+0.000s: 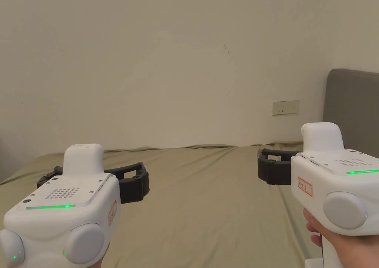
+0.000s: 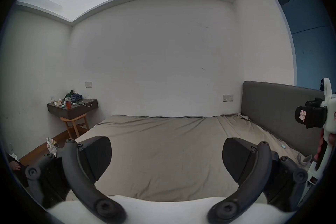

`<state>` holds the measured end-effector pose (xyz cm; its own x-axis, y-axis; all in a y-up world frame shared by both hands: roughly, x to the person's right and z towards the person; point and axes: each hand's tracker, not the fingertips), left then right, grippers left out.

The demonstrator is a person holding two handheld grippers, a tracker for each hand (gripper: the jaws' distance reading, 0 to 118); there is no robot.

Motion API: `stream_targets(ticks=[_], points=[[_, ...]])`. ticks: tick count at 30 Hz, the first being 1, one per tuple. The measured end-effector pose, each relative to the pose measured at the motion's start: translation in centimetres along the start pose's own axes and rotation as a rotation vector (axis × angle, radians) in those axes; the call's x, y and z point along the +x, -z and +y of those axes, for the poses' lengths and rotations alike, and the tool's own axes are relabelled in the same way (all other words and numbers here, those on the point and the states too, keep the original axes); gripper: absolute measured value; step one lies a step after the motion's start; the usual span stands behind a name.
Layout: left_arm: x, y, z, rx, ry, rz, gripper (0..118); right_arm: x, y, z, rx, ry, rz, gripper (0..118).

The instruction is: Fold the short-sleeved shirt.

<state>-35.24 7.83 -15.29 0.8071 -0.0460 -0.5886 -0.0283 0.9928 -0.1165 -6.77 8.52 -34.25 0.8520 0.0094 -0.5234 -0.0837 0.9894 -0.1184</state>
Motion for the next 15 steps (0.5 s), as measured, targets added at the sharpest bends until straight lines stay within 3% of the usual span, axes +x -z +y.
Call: stream_targets(ticks=[15], points=[[0.08, -0.15, 0.32, 0.005, 0.004, -0.006, 118, -0.65, 0.05, -0.09, -0.003, -0.022, -0.005, 118]])
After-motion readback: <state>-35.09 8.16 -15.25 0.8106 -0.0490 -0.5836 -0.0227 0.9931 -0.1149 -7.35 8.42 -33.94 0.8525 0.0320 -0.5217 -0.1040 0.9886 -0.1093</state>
